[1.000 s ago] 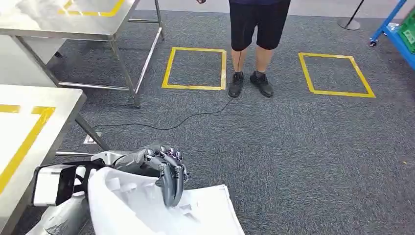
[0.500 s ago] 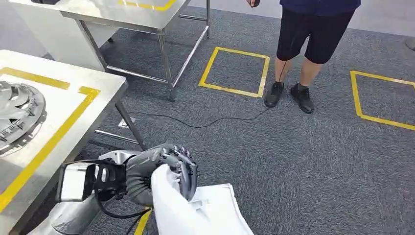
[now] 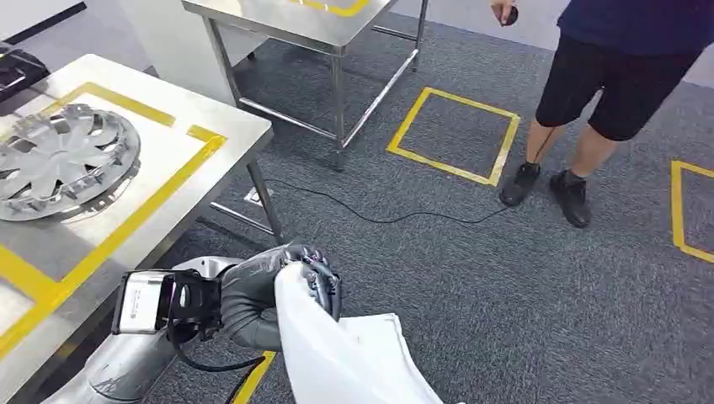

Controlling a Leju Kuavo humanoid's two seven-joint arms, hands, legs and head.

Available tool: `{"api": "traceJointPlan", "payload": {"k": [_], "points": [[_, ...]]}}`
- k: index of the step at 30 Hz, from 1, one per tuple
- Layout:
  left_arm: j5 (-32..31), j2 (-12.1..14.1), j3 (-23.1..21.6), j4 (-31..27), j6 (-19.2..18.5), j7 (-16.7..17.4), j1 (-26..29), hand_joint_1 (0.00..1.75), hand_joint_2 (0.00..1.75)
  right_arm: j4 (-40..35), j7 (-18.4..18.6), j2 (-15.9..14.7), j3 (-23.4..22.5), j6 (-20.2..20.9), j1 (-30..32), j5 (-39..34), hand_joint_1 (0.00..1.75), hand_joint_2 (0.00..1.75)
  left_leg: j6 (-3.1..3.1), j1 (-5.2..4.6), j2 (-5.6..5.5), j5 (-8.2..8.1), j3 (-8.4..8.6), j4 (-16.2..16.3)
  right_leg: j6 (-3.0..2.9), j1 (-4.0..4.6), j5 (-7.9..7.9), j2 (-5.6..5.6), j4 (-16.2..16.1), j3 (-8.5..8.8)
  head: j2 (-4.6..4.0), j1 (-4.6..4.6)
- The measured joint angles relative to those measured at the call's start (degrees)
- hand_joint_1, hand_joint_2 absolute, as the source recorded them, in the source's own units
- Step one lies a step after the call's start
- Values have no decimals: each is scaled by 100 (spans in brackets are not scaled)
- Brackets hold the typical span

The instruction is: Take the parts from the cabinet and place them on the table.

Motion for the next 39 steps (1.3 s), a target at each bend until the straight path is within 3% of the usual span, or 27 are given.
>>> {"api": "traceJointPlan", "payload": {"k": [1,2,3,4,6,7,9,10,11,13,15,16,18,19,21,22,23,25,26,27,31,32,33,34,36,37,39], "points": [[-37,-4,2,-2,9,-30,6,175,175,-4,-4,-6,2,0,-4,-2,0,0,26,104,-84,74,136,-113,34,-13,-51,73,21,-30,2,4],[-61,2,2,0,22,-61,-19,175,175,-7,-9,-9,2,0,0,-11,0,0,44,94,-164,91,168,-156,43,-47,-109,477,146,-47,0,29],[-79,-20,-4,2,28,-70,-51,175,175,-9,-9,-11,2,0,13,-20,0,0,77,109,-245,114,162,-150,19,-66,-276,770,535,-245,0,20],[-79,-35,-9,2,28,-83,-49,175,175,-9,-7,-13,2,-2,28,-28,0,0,79,121,-353,116,157,-150,8,-76,-448,885,1020,-501,0,55],[-81,-31,-33,22,15,-85,-43,175,175,-9,4,-30,2,-28,63,-26,0,0,78,131,-562,115,155,-145,55,-105,-635,926,1771,-933,0,59],[-81,-31,-44,33,9,-85,-45,175,175,-9,11,-26,4,-33,73,-26,0,0,74,139,-660,115,163,-143,105,-128,-568,926,1768,-977,0,57],[-81,-35,-77,44,-2,-85,-48,175,175,-9,11,-31,2,-48,57,-31,0,0,26,176,-860,93,185,-119,283,-192,-119,968,944,-658,0,52],[-83,-39,-90,44,-15,-87,-52,175,175,-9,11,-39,2,-55,58,-33,0,0,-14,194,-936,67,184,-79,359,-234,119,1088,397,-423,0,57],[-98,-46,-94,44,-17,-90,-55,175,175,-9,11,-35,2,-57,58,-35,0,0,-63,201,-1007,37,157,-36,382,-292,204,1355,58,-298,0,79],[-138,-46,-120,44,-17,-94,-52,175,175,-11,7,-37,2,-63,45,-46,0,0,-135,177,-1114,28,112,-14,193,-211,204,1230,54,-250,0,94],[-146,-35,-122,44,-17,-94,-42,175,175,-11,7,-37,2,-63,18,-46,0,0,-173,209,-1200,36,96,-32,124,-188,197,1139,59,-239,0,98],[-149,-31,-120,44,-17,-94,-42,175,175,-15,7,-24,2,-63,19,-48,0,0,-196,223,-1225,13,92,-14,74,-244,204,1071,41,-229,0,94],[-171,-22,-118,44,-17,-98,-64,175,175,-15,13,-31,2,-61,28,-77,0,0,-247,187,-609,-273,-118,432,-21,-200,175,966,40,-201,0,37],[-184,-24,-118,44,-17,-111,-60,175,175,-15,20,-20,2,-59,47,-87,0,0,-260,197,-468,-498,-349,911,-41,-175,162,903,41,-198,0,42],[-201,-22,-120,46,-26,-116,-40,175,175,-15,26,-15,2,-52,76,-109,0,0,-262,205,-402,-789,-797,1763,-77,-136,136,742,42,-196,0,35],[-203,-15,-120,46,-37,-116,-40,175,175,-15,26,-15,2,-37,76,-116,0,0,-255,204,-394,-744,-852,1830,-88,-117,127,671,43,-188,0,37],[-203,-11,-120,46,-46,-122,-40,175,175,-15,24,-13,2,-20,71,-127,0,0,-232,201,-387,-575,-756,1615,-103,-95,113,596,43,-170,0,33],[-201,-7,-109,42,-55,-142,-50,175,175,-15,20,-15,2,9,61,-140,0,0,-111,146,-233,-75,-222,598,-116,-45,73,452,41,-105,0,33],[-201,-4,-105,24,-59,-146,-64,175,175,-15,20,-13,2,11,63,-146,0,0,-10,71,88,26,16,149,-114,-44,51,396,39,-76,0,37],[-199,-7,-103,15,-66,-149,-77,175,175,-17,20,2,2,13,70,-146,0,0,6,12,248,-70,50,89,-82,14,32,327,40,-74,0,55],[-194,2,-83,-11,-79,-160,-78,175,175,-17,20,-13,-2,15,38,-149,0,0,58,20,-124,3,76,-40,5,39,-13,-9,-13,27,0,41],[-197,-4,-79,-26,-79,-159,-67,175,175,-17,18,-22,-2,15,33,-149,0,0,56,76,-202,64,200,-135,19,-6,-66,235,64,-15,0,48],[-183,-4,-81,-31,-83,-168,-102,175,175,-20,17,-26,-2,15,45,-149,0,0,91,105,-255,104,230,-181,-2,-31,-193,594,310,-128,0,51],[-188,-28,-85,-33,-83,-164,-114,175,175,-20,17,-35,-4,15,60,-151,0,0,98,120,-346,117,221,-186,-13,-44,-370,825,770,-354,0,78],[-192,-33,-90,-33,-85,-162,-72,175,175,-20,20,-61,-4,15,89,-149,0,0,98,126,-531,117,213,-184,14,-77,-630,935,1632,-825,0,81],[-192,-28,-94,-31,-85,-162,-61,175,175,-20,22,-61,-2,15,105,-146,0,0,94,136,-637,118,214,-181,67,-105,-619,936,1805,-958,0,87],[-192,-28,-107,-28,-85,-162,-60,175,175,-20,22,-61,0,15,111,-146,0,0,57,178,-826,110,226,-164,240,-179,-267,944,1244,-777,0,81]]}}
